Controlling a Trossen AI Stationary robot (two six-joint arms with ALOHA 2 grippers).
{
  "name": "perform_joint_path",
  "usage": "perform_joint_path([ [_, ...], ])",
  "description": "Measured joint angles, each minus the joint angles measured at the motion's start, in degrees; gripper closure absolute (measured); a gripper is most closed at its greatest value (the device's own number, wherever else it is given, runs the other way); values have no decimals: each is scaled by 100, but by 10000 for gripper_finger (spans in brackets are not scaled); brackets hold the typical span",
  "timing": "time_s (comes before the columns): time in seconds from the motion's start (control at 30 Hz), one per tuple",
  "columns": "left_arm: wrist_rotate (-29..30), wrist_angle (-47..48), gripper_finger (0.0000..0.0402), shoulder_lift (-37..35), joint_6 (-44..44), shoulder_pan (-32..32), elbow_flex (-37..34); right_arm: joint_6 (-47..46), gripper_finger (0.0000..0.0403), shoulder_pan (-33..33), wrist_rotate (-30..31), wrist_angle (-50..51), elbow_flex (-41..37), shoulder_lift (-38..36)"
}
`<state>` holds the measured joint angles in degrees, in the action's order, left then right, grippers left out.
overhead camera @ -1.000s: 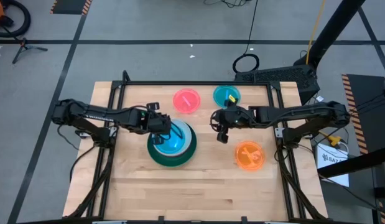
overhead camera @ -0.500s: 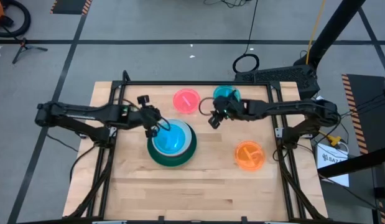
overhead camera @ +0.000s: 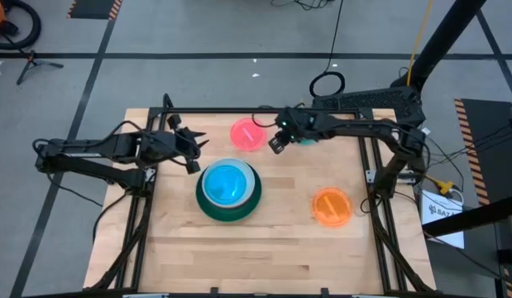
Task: Stack plastic plates
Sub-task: Stack the light blue plate on top of the light blue plate
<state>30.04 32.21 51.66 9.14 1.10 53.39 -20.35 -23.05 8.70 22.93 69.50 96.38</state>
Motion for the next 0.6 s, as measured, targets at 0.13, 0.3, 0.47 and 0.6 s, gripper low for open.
perform_joint_path([
  [0.13,-5,233,289,7,-291,0,0,-134,280,-130,10,740,548,491],
  [0.3,-7,326,289,7,-277,0,0,-342,280,-260,100,1426,890,1056],
  [0.47,-4,320,289,7,-217,0,0,-739,280,-375,693,1583,909,1403],
  [0.6,-4,321,289,7,-225,0,0,-697,280,-404,1102,1505,909,1543],
])
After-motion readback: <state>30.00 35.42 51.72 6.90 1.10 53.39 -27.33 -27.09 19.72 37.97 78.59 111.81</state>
